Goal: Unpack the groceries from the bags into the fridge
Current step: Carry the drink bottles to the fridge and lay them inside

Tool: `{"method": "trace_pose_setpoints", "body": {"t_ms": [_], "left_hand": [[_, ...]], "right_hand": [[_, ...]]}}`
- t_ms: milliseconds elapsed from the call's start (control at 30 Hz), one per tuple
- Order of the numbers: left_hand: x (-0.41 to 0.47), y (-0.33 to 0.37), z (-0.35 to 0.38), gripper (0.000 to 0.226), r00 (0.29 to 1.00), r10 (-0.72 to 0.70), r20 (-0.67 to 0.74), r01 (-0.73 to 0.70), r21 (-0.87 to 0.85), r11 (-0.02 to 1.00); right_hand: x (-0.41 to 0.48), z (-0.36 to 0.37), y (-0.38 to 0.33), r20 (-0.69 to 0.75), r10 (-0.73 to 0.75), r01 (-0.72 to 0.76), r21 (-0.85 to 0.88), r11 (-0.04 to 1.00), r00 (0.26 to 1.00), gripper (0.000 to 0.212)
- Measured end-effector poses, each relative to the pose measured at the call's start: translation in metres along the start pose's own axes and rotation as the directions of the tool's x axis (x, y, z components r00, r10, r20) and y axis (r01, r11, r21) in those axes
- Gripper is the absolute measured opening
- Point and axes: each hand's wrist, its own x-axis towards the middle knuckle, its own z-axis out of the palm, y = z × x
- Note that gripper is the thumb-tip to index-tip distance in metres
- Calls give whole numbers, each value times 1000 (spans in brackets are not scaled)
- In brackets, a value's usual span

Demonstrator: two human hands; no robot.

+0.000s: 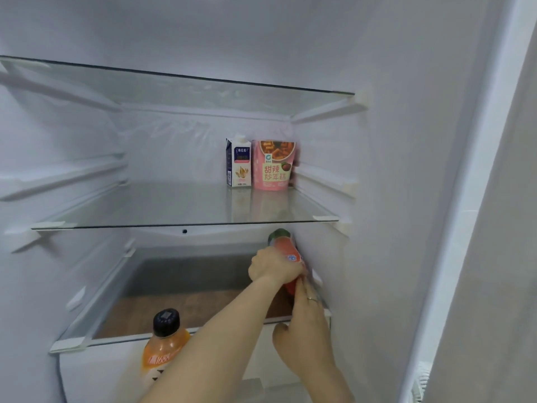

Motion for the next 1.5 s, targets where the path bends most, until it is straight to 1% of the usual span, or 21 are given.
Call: {"method": "trace_pose_setpoints", "body": {"t_ms": [133,200,300,433,600,700,733,800,833,900,933,967,1000,1033,1100,1167,1233,1300,1367,1433,1500], "left_hand": [[21,8,0,79,1000,-9,-2,9,73,997],[29,10,0,82,1000,-5,-8,6,118,993],[40,12,3,81,1000,5,-29,0,161,987],[51,11,6,82,999,1,-36,7,205,979],[57,8,3,80,996,74,41,-83,277,957],[53,8,-14,70,977,116,177,-162,275,948],[47,8,-24,64,965,151,217,-210,284,936],[28,3,-47,59,934,260,245,-338,371,865],[11,-2,-61,60,907,327,265,-417,457,786],[-28,-19,-88,70,824,393,408,-565,635,527],[-47,-31,-102,76,798,360,483,-601,683,415],[-61,-44,-117,81,796,295,529,-605,717,346],[-70,-59,-132,84,807,221,547,-590,738,328],[-75,-74,-146,83,821,171,544,-566,740,363],[-82,-107,-166,74,848,133,513,-487,656,576],[-87,-139,-168,67,880,202,431,-401,445,801],[-97,-162,-153,62,915,266,303,-334,199,921],[-104,-178,-128,59,945,285,162,-291,11,957],[-114,-180,-108,65,958,274,83,-268,-73,961],[-113,-178,-89,62,961,277,18,-275,-70,959],[-127,-176,-88,53,943,332,19,-331,-53,942]], "right_hand": [[8,2,1,-61,-53,27,-359,933,997,90],[11,9,4,-105,-69,9,-488,873,992,80],[10,0,-7,6,-3,6,-486,874,1000,72],[21,-3,-4,40,-22,39,-502,864,999,68],[32,0,-5,98,1,48,-498,866,995,63],[36,6,-4,-5,-27,19,-560,828,1000,64],[36,8,-4,-32,-30,7,-564,825,999,70],[36,9,-2,58,-10,40,-559,828,998,84],[35,9,-2,111,18,49,-568,822,994,86],[35,5,-1,139,28,60,-590,805,990,79],[35,5,0,148,33,63,-601,797,988,72],[35,4,0,156,33,69,-606,792,987,69],[34,3,-1,165,36,73,-609,790,986,68],[32,3,-1,166,36,74,-609,789,985,67],[33,2,0,167,33,77,-611,788,985,66],[34,3,1,161,26,77,-602,795,987,66],[34,5,-1,170,21,85,-591,802,985,66],[34,6,-3,180,20,92,-593,800,984,65],[34,5,-3,186,23,93,-592,801,982,64],[33,4,-2,187,19,98,-594,799,982,63],[32,3,0,187,11,105,-598,795,982,63]]}}
